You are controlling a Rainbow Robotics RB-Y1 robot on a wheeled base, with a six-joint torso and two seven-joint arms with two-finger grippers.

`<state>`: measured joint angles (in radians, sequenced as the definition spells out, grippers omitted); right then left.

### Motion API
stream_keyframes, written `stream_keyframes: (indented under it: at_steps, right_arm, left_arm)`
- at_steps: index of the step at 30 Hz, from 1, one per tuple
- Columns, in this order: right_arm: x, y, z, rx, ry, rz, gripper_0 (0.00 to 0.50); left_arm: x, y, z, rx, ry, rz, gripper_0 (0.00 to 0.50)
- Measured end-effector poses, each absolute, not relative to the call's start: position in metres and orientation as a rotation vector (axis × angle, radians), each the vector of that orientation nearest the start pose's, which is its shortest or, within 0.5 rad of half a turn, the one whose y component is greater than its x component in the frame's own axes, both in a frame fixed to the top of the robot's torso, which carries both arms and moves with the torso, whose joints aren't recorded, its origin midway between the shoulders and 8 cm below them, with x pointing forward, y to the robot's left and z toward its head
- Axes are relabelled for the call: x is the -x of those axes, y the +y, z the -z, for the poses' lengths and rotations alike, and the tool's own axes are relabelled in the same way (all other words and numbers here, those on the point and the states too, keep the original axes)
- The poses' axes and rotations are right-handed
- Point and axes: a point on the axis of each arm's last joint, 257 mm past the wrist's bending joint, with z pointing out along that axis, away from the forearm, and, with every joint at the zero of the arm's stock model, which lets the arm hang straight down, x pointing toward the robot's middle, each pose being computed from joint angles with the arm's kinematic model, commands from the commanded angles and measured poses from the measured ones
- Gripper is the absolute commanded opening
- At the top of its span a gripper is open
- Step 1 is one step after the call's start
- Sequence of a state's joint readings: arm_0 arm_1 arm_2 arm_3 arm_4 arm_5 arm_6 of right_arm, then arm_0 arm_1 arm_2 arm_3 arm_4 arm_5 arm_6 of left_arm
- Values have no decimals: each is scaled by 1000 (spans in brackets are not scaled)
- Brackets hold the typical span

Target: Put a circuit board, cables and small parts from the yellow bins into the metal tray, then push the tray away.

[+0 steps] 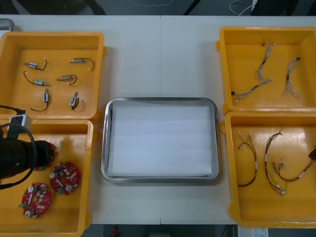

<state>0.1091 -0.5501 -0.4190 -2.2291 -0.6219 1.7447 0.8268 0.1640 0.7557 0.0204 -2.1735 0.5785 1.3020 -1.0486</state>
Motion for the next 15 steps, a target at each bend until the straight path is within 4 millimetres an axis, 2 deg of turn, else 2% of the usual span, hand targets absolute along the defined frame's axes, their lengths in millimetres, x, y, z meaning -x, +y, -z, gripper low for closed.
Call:
stream_keyframes:
  at_steps: [6,9,15]
  right_arm:
    - [-344,-408,264,-1123,2427,-203,500]
    - [-348,-406,277,-1134,2423,-212,500]
    - [-344,-399,301,-1195,2442,-253,500]
  left_arm:
    - [-376,346,289,213,2547,43,500]
    - [-375,346,290,211,2551,43,500]
    - [-374,343,294,202,2557,43,500]
